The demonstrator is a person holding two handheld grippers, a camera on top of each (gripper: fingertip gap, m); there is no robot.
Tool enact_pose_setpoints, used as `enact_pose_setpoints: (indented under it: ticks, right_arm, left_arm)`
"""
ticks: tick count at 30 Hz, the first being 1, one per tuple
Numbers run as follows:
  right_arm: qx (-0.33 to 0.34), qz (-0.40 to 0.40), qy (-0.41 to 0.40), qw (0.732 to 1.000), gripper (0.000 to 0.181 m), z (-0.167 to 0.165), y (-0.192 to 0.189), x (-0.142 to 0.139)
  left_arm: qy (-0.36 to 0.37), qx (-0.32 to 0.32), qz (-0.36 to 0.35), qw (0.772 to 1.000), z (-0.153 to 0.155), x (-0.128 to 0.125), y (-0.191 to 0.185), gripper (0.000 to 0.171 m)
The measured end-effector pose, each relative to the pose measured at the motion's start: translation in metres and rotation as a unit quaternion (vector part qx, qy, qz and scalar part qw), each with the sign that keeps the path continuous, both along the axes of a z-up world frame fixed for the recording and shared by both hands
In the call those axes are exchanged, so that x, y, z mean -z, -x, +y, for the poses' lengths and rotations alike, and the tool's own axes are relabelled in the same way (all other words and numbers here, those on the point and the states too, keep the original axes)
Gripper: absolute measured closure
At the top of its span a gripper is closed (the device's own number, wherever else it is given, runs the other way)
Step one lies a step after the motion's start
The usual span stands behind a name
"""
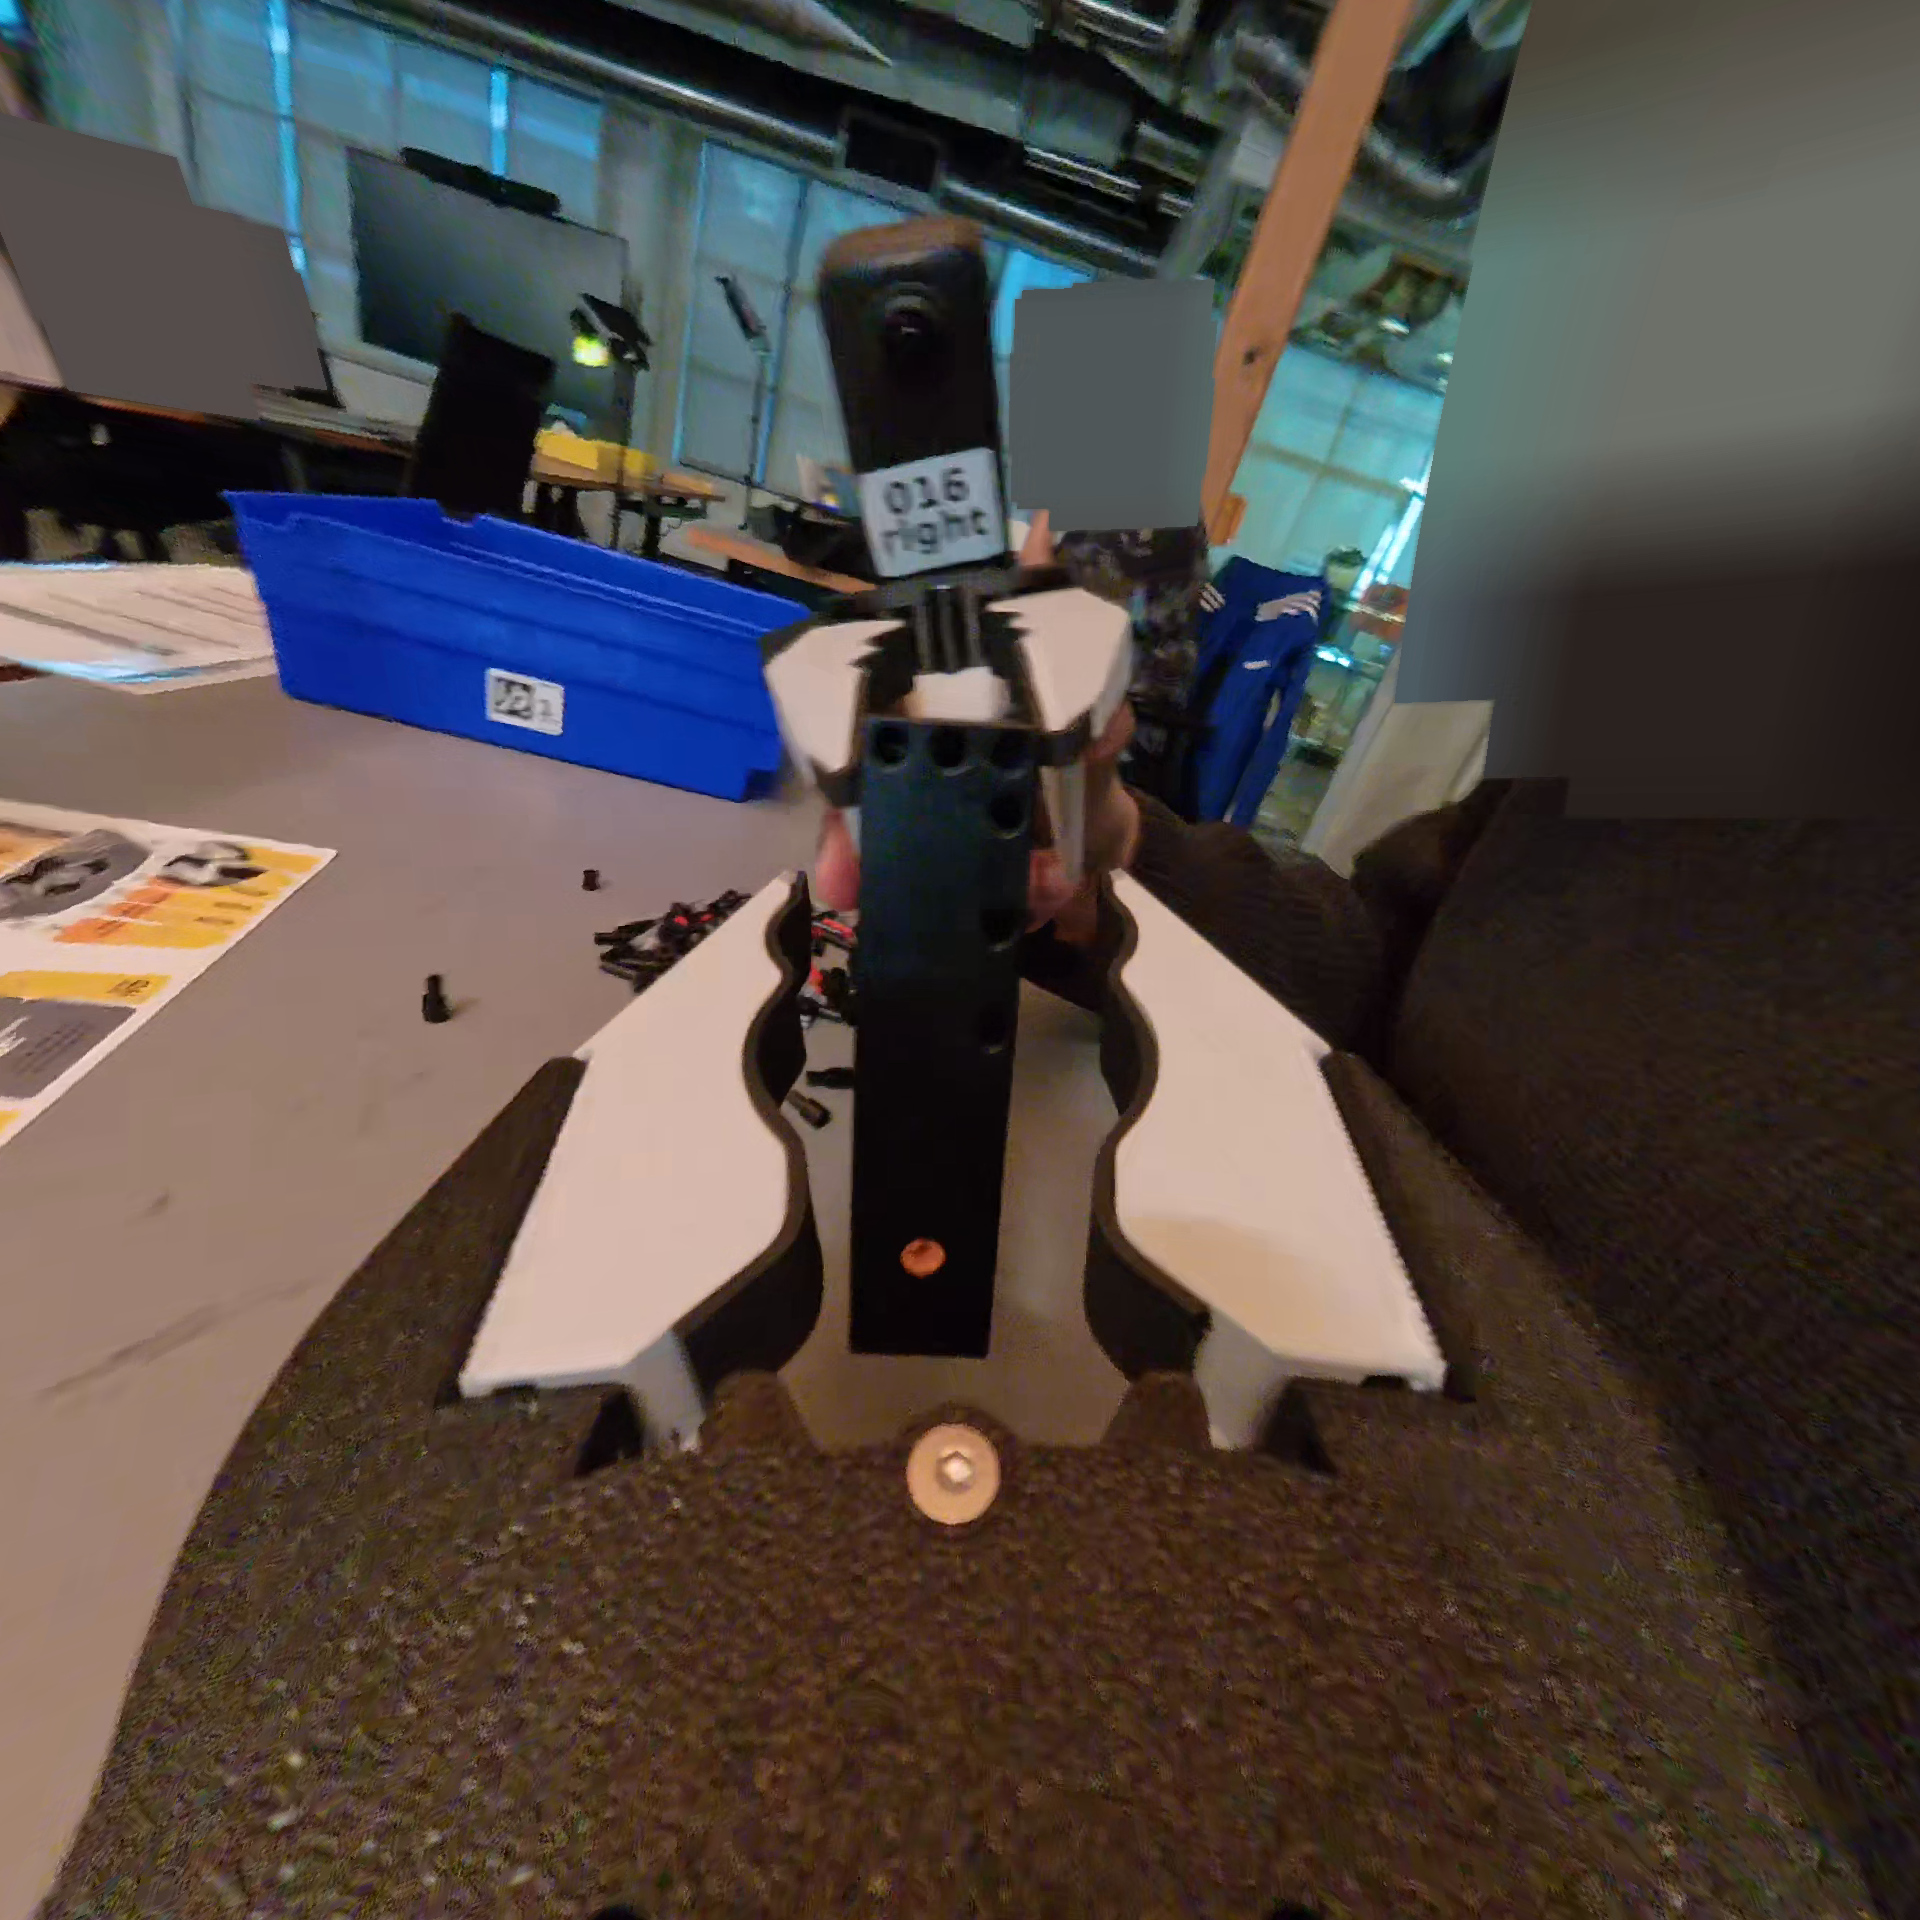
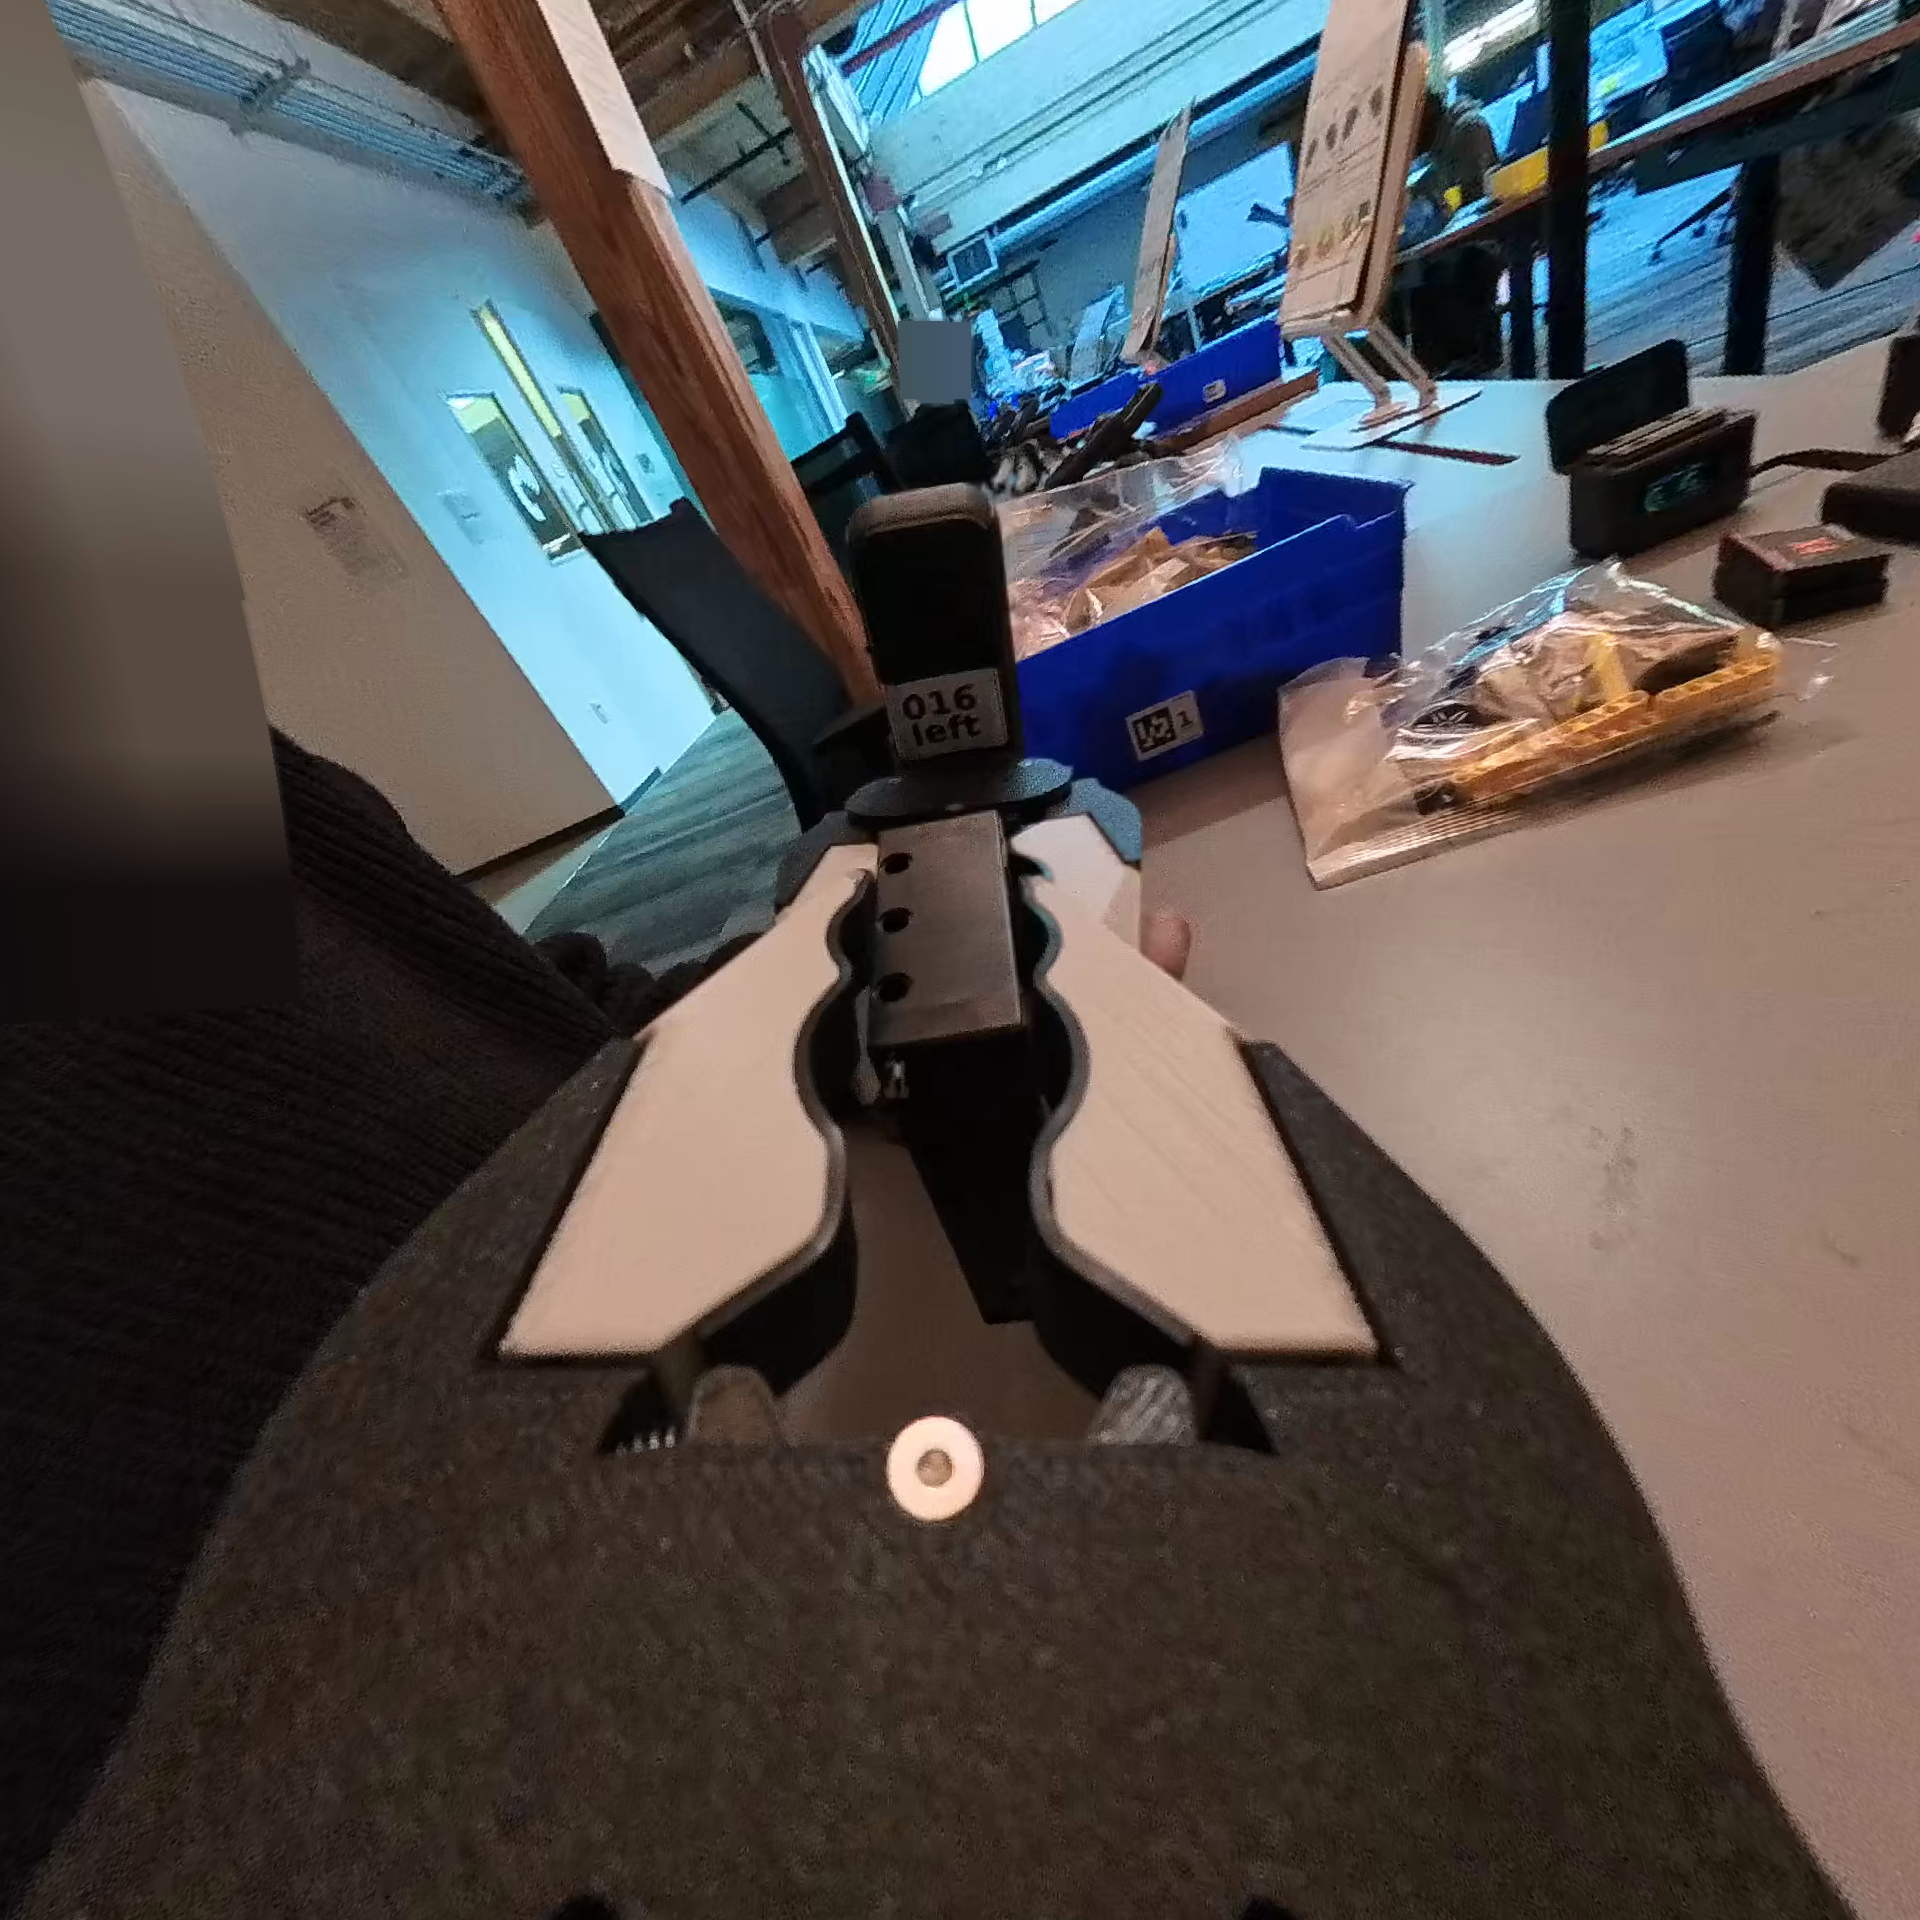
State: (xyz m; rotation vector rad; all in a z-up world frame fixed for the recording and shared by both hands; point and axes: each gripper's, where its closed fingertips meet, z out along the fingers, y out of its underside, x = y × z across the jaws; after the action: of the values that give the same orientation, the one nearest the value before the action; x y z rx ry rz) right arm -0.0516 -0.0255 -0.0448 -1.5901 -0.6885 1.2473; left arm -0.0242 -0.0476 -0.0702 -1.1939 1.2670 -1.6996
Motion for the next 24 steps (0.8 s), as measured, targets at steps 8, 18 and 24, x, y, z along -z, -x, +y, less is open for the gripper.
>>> enact_pose_setpoints:
  ticks: [8, 18, 24]
  right_arm:
    - [0.092, -0.025, -0.115, 0.989, 0.135, 0.034, -0.021, -0.030]
    - [0.048, -0.009, -0.100, 0.994, 0.145, 0.030, -0.038, 0.005]
    - [0.015, 0.013, -0.056, 0.998, 0.166, 0.025, -0.029, 0.012]
  left_arm:
    - [0.025, -0.033, -0.008, 0.999, 0.021, -0.003, 0.009, 0.147]
    - [0.070, -0.071, -0.009, 0.995, 0.045, 0.000, 0.012, 0.147]
    - [0.044, -0.074, 0.015, 0.996, 0.042, 0.007, 0.004, 0.146]
